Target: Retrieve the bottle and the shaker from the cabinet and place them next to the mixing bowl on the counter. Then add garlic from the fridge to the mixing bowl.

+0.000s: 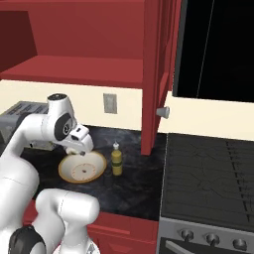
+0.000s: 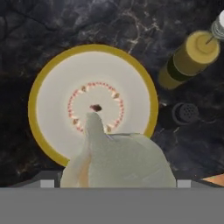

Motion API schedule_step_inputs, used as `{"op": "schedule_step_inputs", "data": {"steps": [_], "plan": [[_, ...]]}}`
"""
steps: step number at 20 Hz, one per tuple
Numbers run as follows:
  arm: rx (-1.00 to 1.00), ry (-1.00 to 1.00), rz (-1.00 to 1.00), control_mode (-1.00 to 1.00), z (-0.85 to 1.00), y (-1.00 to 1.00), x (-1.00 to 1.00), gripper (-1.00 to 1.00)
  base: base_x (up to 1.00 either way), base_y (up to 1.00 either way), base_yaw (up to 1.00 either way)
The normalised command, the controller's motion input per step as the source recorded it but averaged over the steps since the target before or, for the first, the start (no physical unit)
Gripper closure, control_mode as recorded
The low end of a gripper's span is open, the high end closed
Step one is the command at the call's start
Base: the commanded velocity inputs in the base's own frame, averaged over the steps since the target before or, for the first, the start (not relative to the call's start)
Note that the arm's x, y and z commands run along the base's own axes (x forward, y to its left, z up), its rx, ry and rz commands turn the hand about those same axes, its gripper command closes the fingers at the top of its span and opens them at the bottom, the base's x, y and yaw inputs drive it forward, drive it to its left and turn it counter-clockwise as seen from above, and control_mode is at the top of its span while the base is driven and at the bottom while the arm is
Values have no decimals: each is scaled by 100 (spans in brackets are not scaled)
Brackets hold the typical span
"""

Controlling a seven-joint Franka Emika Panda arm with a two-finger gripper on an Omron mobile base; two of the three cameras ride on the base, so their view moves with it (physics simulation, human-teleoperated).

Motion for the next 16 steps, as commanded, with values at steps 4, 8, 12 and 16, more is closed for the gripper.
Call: {"op": "schedule_step_inputs", "data": {"steps": [4, 8, 12, 16], "plan": [[0, 7, -1, -100, -80, 0, 64, 100, 0, 0, 0], [0, 1, 3, -100, -44, 0, 33, 100, 0, 0, 0], [0, 0, 15, -100, -25, 6, 5, 100, 0, 0, 0], [0, 1, 22, -100, -29, 4, 0, 100, 0, 0, 0]]}}
